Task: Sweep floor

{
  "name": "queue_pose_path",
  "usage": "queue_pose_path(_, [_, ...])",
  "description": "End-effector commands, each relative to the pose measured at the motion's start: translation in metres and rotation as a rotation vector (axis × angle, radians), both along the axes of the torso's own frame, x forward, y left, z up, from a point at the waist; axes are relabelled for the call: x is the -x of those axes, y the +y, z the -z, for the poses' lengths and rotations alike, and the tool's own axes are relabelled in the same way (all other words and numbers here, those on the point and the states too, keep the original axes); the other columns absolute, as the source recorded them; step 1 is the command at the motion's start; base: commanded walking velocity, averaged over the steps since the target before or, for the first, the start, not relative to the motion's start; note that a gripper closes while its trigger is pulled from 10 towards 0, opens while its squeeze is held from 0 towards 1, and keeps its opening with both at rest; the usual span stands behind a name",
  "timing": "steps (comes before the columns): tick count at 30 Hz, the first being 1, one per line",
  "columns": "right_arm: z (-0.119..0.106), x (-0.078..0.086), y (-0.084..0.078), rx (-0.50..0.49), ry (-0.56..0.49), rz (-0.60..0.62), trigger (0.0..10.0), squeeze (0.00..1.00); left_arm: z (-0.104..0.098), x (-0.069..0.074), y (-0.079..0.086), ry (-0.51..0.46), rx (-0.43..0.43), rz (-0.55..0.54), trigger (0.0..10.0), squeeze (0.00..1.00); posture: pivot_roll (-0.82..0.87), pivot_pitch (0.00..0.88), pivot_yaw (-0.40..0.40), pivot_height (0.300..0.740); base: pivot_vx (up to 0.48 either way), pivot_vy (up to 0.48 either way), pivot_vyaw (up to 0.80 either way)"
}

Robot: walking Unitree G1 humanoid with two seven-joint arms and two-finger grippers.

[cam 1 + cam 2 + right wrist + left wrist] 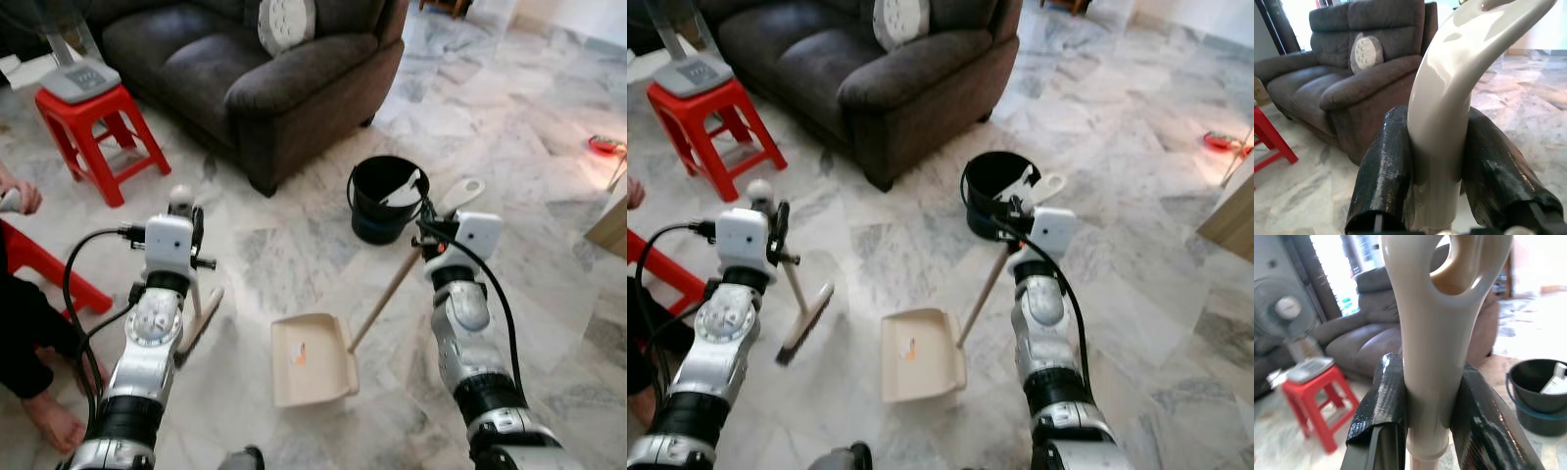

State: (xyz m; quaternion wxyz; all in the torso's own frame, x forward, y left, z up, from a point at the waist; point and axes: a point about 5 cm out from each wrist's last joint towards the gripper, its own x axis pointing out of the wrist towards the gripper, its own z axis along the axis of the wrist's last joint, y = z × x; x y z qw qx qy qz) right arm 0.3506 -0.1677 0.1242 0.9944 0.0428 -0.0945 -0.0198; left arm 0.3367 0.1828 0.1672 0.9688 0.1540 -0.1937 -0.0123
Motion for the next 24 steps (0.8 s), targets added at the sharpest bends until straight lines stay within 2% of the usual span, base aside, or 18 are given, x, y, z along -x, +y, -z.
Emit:
queue_pose_path(1, [-0.005,0.001,-0.006,0.004,-0.034,0.016,10.0,0.00,-0.007,-0.004,-0.005,-0.048,-0.072,0.033,10.0,0.00,0.07,0.228,-0.051,0.740,0.000,0.000,0.00])
queue_pose_path(6, [-0.003,0.006,-0.009,0.015,-0.028,0.019,10.0,0.00,-0.010,-0.007,-0.007,-0.068,-0.137,0.043,10.0,0.00,0.06,0.254,-0.058,0.740,0.000,0.000,0.00])
queue_pose_path(11, [-0.002,0.010,-0.012,0.027,-0.031,0.026,10.0,0.00,-0.015,-0.008,-0.007,-0.134,-0.323,0.035,10.0,0.00,0.05,0.273,-0.065,0.740,0.000,0.000,0.00])
queue_pose_path(13, [-0.005,0.012,-0.014,0.074,-0.056,0.042,10.0,0.00,-0.018,-0.008,-0.005,-0.149,-0.352,0.015,10.0,0.00,0.04,0.278,-0.067,0.740,0.000,0.000,0.00])
queue_pose_path(18, [-0.010,0.015,-0.028,0.174,-0.091,0.114,10.0,0.00,-0.019,-0.007,-0.002,-0.163,-0.348,0.004,10.0,0.00,0.05,0.281,-0.070,0.740,0.000,0.000,0.00])
queue_pose_path(24, [-0.018,0.016,-0.043,0.289,-0.120,0.166,10.0,0.00,-0.011,0.000,0.000,-0.144,-0.280,-0.014,10.0,0.00,0.05,0.278,-0.072,0.740,0.000,0.000,0.00])
